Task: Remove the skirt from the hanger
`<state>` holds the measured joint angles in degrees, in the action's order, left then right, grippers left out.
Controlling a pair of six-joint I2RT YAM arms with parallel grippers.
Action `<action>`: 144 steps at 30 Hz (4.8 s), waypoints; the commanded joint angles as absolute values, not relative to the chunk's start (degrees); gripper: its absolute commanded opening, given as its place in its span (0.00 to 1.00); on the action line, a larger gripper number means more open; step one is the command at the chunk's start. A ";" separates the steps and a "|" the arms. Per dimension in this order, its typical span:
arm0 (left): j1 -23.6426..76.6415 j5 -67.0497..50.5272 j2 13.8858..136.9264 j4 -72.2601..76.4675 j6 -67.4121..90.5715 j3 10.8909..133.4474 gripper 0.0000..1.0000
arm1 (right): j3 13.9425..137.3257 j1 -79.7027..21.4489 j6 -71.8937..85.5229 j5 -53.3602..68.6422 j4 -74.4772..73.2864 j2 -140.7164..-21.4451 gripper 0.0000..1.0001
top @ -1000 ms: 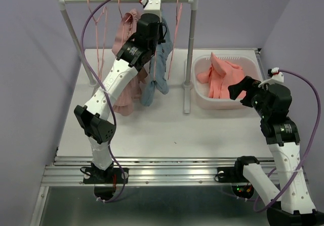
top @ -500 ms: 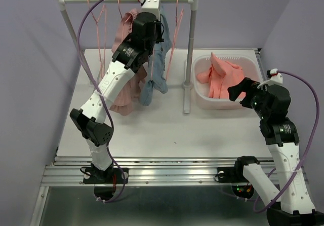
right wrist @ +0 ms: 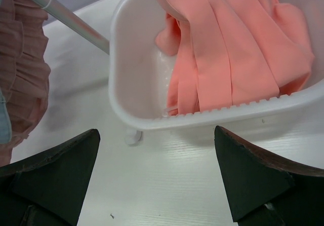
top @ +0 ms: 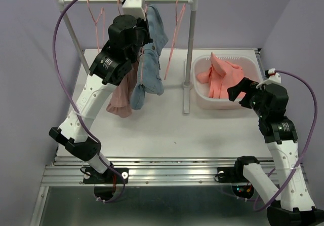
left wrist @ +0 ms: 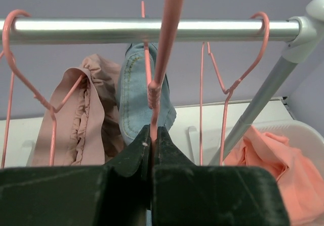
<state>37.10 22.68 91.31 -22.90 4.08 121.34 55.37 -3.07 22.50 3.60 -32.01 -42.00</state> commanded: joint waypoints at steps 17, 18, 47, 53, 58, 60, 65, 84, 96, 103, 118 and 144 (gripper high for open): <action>50.45 34.36 59.51 -14.14 29.42 70.24 0.00 | 42.64 -3.08 23.99 46.22 -20.31 -37.27 1.00; 50.88 34.37 57.94 -14.32 32.31 66.66 0.00 | 41.76 -3.08 25.04 46.58 -19.43 -37.09 1.00; 51.06 34.54 58.18 -19.95 44.91 57.83 0.00 | 26.81 -70.91 2.55 3.53 32.32 -70.39 1.00; 51.06 32.87 58.36 -21.97 45.88 58.01 0.00 | 27.16 -74.00 2.46 -15.27 41.83 -77.60 0.92; 51.06 34.54 57.22 -24.52 46.40 55.99 0.00 | 27.86 -74.53 3.85 -25.03 37.73 -74.19 0.24; 51.06 35.24 56.87 -26.28 46.67 54.94 0.00 | 29.17 -74.53 4.83 -31.60 32.81 -70.76 0.01; 51.06 34.89 55.37 -27.24 47.81 49.76 0.00 | 33.39 -74.53 10.98 -47.44 17.53 -62.94 0.01; 51.06 33.40 49.13 -29.00 50.89 41.40 0.00 | 67.66 -74.53 -6.93 -74.78 5.98 -52.55 0.01; 51.33 32.35 47.90 -28.21 49.66 41.57 0.00 | 94.99 -46.96 -21.71 -68.22 5.98 -72.59 0.01; 51.85 30.85 47.55 -25.93 48.08 40.52 0.00 | 113.10 -36.93 -27.07 -62.59 5.98 -83.22 0.01; 52.82 30.85 47.90 -24.26 46.32 40.52 0.00 | 116.74 -21.01 -24.71 -52.39 5.98 -93.35 0.01; 52.82 35.42 51.85 -24.96 40.97 52.38 0.00 | 63.46 -2.29 26.63 -32.43 -11.76 -100.54 0.06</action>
<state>52.53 32.73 51.62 -26.37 43.62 48.53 63.16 -2.22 20.78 -34.46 -6.57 -97.71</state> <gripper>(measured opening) 0.084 0.076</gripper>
